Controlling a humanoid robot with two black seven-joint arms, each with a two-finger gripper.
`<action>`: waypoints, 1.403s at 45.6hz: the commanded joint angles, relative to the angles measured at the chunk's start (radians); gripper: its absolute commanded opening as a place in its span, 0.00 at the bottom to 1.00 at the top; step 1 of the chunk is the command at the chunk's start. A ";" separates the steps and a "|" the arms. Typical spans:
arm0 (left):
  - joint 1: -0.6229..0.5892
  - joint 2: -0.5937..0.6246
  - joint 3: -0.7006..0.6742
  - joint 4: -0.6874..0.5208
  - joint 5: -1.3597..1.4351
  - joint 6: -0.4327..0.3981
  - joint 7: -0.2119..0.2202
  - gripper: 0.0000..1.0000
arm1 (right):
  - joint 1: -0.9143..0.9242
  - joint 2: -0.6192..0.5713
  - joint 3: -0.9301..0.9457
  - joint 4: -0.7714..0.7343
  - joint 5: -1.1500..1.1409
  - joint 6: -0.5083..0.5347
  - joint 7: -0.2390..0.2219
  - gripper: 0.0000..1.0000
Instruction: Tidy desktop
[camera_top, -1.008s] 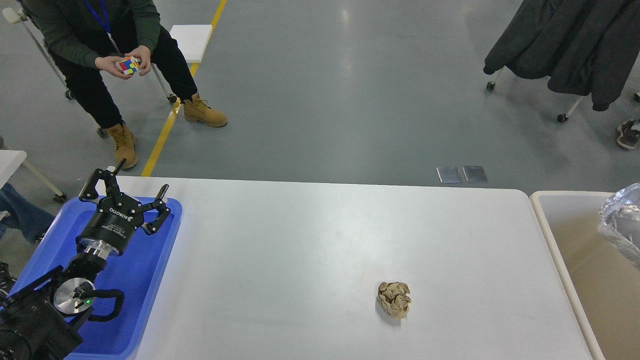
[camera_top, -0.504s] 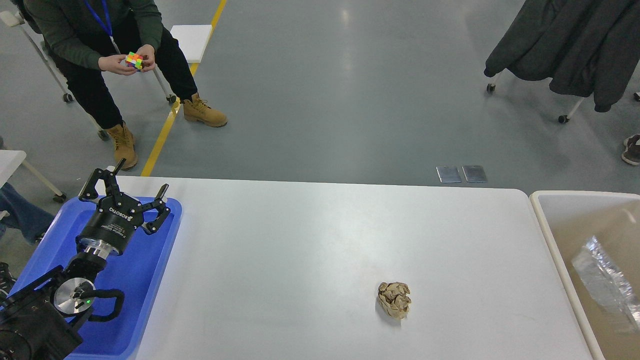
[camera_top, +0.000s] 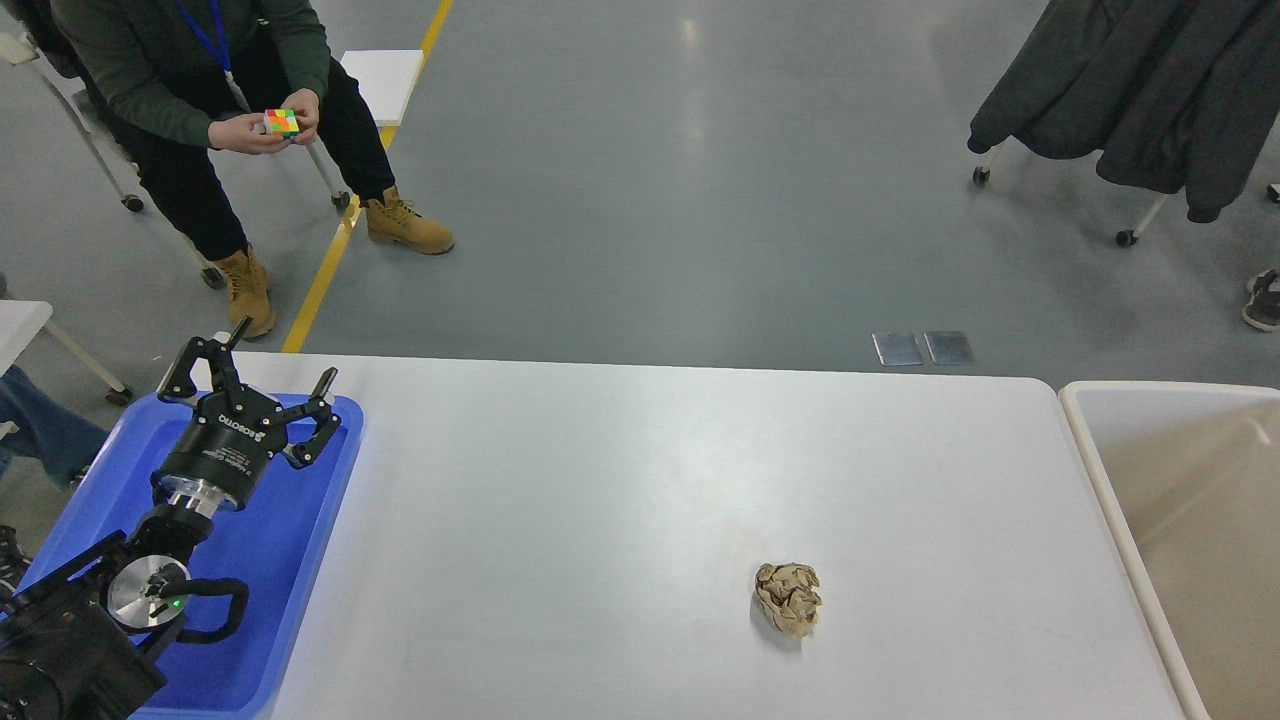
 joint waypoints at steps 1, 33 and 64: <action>0.000 0.000 0.000 0.000 0.000 0.000 0.000 0.99 | 0.183 -0.065 0.009 0.064 -0.001 0.004 0.001 0.99; 0.000 0.000 -0.001 0.000 0.000 0.000 0.000 0.99 | 0.612 0.077 -0.011 0.206 -0.332 0.145 -0.002 0.99; 0.000 0.000 -0.001 0.000 0.000 0.000 0.000 0.99 | 0.948 0.390 -0.268 0.508 -0.346 0.209 -0.002 0.99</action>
